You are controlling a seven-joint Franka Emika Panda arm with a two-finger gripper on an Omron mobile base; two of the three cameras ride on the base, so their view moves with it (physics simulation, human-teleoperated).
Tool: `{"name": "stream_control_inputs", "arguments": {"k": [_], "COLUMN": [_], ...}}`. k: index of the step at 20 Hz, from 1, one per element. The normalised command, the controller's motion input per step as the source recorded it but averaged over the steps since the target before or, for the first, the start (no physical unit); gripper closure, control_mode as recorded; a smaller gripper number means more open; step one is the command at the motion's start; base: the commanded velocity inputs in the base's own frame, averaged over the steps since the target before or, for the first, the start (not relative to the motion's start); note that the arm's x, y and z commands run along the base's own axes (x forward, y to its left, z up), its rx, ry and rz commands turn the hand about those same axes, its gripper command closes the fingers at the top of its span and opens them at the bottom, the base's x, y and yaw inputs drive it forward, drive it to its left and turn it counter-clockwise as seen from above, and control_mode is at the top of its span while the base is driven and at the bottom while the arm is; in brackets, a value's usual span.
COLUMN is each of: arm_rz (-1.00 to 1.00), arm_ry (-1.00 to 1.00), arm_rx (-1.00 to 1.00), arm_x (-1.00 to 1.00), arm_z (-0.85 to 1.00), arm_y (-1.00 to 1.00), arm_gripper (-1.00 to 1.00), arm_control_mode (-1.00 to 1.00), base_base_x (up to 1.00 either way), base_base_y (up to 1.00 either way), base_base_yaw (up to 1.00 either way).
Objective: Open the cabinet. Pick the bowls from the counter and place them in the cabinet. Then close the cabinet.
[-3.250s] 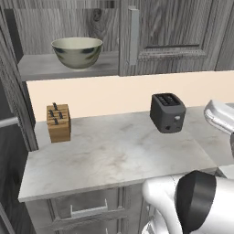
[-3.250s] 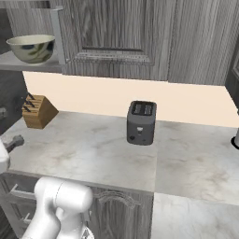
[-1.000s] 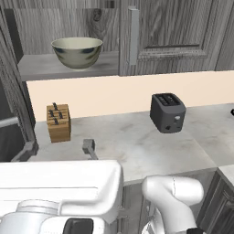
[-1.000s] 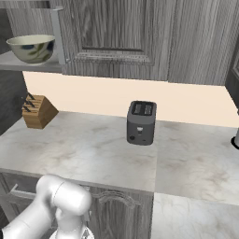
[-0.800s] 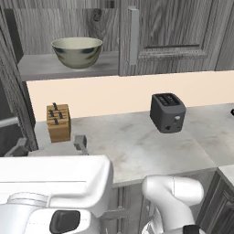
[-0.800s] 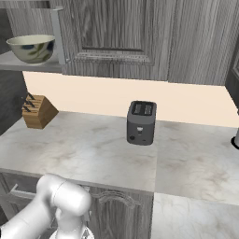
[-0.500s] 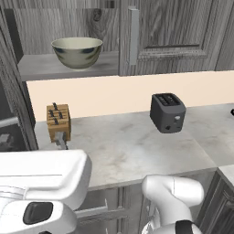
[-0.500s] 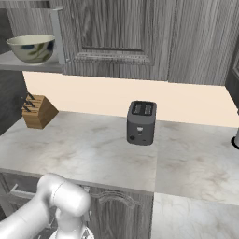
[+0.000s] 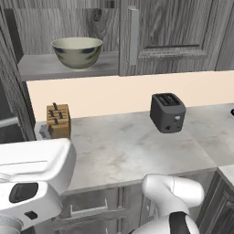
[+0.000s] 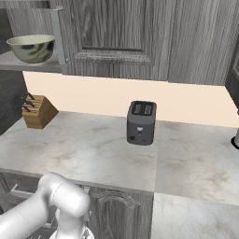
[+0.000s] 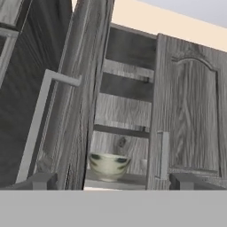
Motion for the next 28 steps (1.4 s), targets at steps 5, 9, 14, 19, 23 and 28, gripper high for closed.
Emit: {"name": "stream_control_inputs", "arguments": {"k": [5,9,14,19,23,28], "arm_rz": [0.05,0.04,0.02,0.05,0.05,0.04], "arm_ry": [0.09,0.13,0.1,0.0,0.0,0.0], "arm_rx": [0.0,0.0,0.0,0.0,0.01,0.0], "arm_x": [0.37,0.44,0.43,0.58,0.62,0.54], "arm_z": [-0.16,-0.46,-0.49,-0.21,-0.24,-0.39], "arm_y": [0.03,0.0,0.0,-0.11,-0.15,-0.18], "arm_gripper": [-1.0,-1.0,-1.0,-1.0,-1.0,-1.0], "arm_control_mode": [-1.0,-1.0,-1.0,-1.0,-1.0,-1.0], "base_base_x": [0.0,0.0,0.0,0.0,0.0,0.0], "base_base_y": [0.0,0.0,0.0,0.0,0.0,0.0], "base_base_yaw": [0.0,0.0,0.0,0.0,0.0,0.0]}}
